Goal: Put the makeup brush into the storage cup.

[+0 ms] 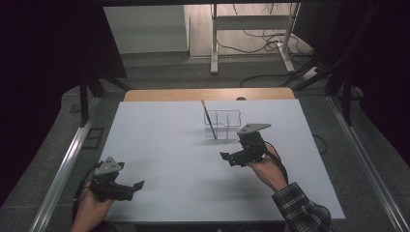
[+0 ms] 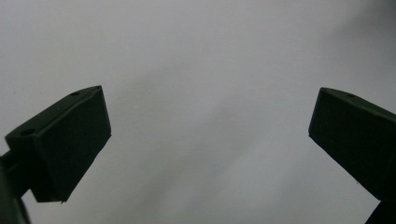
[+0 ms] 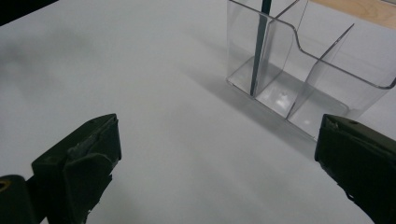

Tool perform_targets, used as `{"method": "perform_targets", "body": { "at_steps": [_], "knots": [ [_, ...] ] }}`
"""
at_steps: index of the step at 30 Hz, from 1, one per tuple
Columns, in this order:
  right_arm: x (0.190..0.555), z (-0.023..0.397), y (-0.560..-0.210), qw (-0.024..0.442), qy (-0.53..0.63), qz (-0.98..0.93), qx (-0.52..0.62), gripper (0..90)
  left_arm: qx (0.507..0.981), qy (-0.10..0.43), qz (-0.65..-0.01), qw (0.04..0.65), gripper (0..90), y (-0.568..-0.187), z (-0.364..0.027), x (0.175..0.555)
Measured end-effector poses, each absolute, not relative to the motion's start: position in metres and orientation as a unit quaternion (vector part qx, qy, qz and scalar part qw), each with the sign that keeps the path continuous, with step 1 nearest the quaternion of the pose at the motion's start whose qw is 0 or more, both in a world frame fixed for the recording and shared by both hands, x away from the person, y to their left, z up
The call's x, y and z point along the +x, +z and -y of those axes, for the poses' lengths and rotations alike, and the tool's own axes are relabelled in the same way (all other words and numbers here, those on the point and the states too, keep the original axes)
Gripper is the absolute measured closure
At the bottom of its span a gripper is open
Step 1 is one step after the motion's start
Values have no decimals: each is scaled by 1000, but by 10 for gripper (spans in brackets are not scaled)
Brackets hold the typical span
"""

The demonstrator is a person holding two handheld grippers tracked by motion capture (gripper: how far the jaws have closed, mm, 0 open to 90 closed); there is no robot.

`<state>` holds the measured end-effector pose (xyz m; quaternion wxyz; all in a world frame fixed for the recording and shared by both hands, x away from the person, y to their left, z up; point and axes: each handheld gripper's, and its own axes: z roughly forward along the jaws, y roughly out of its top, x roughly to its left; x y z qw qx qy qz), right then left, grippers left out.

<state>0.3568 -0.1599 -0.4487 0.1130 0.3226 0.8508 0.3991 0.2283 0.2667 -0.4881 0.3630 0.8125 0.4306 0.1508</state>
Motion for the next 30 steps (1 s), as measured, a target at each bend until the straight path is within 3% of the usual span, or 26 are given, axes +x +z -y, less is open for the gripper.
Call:
{"method": "perform_targets", "body": {
  "at_steps": [30],
  "knots": [
    [337,184,-456,115,385,-853,334,0,813,152,-432,360,0,-488,-266,228]
  ]
}}
